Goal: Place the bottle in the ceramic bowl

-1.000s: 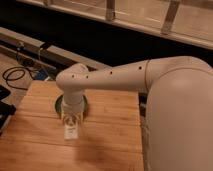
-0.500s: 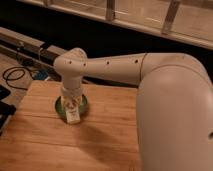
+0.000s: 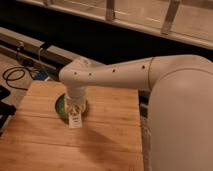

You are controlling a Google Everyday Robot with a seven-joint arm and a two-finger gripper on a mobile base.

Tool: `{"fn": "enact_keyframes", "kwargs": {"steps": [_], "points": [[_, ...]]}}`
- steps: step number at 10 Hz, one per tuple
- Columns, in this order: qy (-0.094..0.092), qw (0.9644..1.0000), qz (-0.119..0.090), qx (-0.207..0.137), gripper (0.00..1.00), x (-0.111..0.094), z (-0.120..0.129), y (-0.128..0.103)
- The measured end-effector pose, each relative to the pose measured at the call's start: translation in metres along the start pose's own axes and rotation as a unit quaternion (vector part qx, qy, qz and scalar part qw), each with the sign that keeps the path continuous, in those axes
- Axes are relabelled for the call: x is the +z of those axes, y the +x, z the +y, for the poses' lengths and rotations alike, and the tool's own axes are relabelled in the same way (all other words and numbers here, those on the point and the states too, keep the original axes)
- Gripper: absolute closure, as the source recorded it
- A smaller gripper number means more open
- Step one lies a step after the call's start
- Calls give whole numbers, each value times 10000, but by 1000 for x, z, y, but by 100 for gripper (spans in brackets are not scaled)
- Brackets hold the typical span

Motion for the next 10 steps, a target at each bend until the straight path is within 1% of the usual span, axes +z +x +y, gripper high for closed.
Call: {"fn": "enact_keyframes", "kwargs": {"steps": [1,3,4,5,8,9,10], "points": [[8,10000,-64,49,100,11,-7,2],[45,10000,-49,58,100,25,-11,-2],[85,10000,-37,18,100,35,-7,-13],[142,9999,-46,-55,100,39,-1,-26],[303,9984,5,-480,100,45,30,-76],[306,9977,68,-603,100,48,39,-89],[318,9965,178,-747,99,52,49,-102]]}}
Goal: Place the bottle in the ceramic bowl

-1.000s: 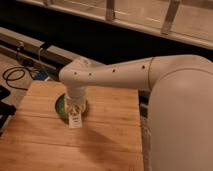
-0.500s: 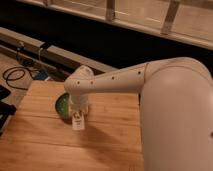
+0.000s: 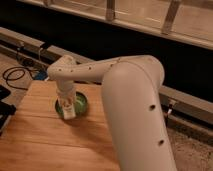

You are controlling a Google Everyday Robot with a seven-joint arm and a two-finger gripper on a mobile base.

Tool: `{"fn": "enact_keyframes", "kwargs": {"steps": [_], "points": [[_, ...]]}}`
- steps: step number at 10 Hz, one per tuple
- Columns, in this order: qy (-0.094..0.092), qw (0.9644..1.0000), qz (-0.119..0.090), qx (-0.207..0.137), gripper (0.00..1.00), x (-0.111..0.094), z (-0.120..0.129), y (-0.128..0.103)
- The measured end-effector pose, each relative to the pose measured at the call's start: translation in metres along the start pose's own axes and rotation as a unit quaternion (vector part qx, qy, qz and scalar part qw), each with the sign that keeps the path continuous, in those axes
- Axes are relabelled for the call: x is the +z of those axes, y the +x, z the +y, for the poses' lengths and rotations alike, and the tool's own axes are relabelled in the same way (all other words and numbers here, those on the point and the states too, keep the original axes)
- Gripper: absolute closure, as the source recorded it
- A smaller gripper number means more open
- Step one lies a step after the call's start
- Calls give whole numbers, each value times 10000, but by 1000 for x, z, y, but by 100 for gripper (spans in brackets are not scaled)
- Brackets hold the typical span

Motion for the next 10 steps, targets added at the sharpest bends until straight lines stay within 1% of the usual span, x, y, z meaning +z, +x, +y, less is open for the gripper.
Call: {"fn": "enact_keyframes", "kwargs": {"steps": [1,2,3,4,5,6,8,9,10], "points": [[11,10000,55,-72,94,2,3,-7],[29,9999,78,-91,86,2,2,-10],[24,9999,83,-98,77,2,3,-10],[22,9999,79,-95,65,2,3,-11],[21,9999,75,-90,57,2,2,-11],[22,9999,74,-87,44,2,2,-11],[24,9999,78,-85,25,3,1,-11],[23,9999,75,-84,21,3,1,-11],[24,9999,76,-84,20,3,1,-11]]}}
